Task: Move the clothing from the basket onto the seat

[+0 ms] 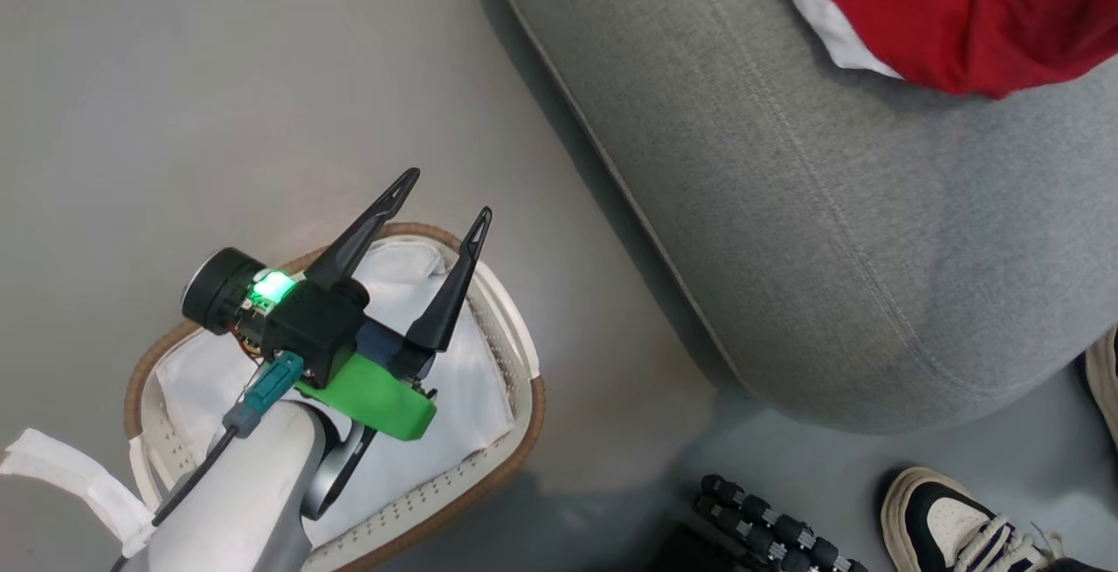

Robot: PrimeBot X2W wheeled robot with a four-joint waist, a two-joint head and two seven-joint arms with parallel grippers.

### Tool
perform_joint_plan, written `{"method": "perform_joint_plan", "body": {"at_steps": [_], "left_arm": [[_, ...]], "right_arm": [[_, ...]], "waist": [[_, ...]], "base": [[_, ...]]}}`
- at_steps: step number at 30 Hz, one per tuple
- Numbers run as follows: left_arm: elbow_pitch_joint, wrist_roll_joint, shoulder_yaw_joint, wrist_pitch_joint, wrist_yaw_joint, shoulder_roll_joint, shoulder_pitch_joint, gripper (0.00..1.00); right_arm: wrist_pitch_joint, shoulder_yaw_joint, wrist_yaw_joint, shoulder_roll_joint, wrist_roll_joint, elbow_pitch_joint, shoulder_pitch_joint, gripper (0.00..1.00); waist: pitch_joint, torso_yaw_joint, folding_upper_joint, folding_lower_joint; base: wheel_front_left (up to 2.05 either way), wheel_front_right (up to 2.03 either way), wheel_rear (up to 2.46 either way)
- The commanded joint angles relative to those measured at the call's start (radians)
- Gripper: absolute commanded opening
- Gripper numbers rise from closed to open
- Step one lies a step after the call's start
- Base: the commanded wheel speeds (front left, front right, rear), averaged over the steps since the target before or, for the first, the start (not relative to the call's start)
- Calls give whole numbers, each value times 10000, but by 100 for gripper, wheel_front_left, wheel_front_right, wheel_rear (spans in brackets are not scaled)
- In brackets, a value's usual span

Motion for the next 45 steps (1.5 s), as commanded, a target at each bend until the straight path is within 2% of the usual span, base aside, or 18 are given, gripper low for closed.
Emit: {"method": "perform_joint_plan", "body": {"at_steps": [1,9,10,12,13,14,15,24,30,38,45], "left_arm": [[-49,11,3,7,-37,107,-238,100],[41,-5,48,7,-37,263,-500,100],[73,-20,77,7,-37,263,-480,100],[168,-75,126,7,-37,226,-382,100],[208,-99,168,7,-37,189,-330,100],[236,-110,190,7,-37,144,-292,100],[267,-108,233,7,-37,78,-256,100],[629,-199,539,7,-37,-596,162,100],[969,-209,1087,8,-37,-1103,732,100],[1186,61,2385,8,-37,-1684,1551,100],[1195,493,3552,8,-37,-2111,2149,100]], "right_arm": [[-103,-272,-18,205,-88,278,332,0],[-631,-1771,-16,1474,-648,1828,1233,0],[-687,-1914,-16,1606,-736,1936,1293,16],[-751,-2091,-18,1824,-890,2112,1440,41],[-783,-2184,-16,1923,-950,2177,1546,63],[-789,-2242,-16,1989,-990,2222,1635,95],[-792,-2295,-16,2074,-1037,2237,1733,100],[-810,-2424,-16,2338,-853,704,3528,100],[-811,-2166,-16,2419,-563,-306,4990,100],[-812,-1244,-16,2826,232,-1564,6294,100],[-812,66,-16,3344,678,-2256,6851,100]], "waist": [[710,641,-1,0],[1144,918,-1,0],[1110,925,-1,0],[975,923,-1,0],[874,921,-1,0],[782,921,-1,0],[658,926,-1,0],[-837,1093,-1,0],[-1974,1376,-1,0],[-3064,2059,-1,0],[-3754,2888,-1,0]], "base": [[0,0,0],[0,0,0],[0,0,0],[0,0,0],[0,0,0],[0,0,0],[0,0,0],[0,0,0],[0,0,0],[0,0,0],[0,0,0]]}}
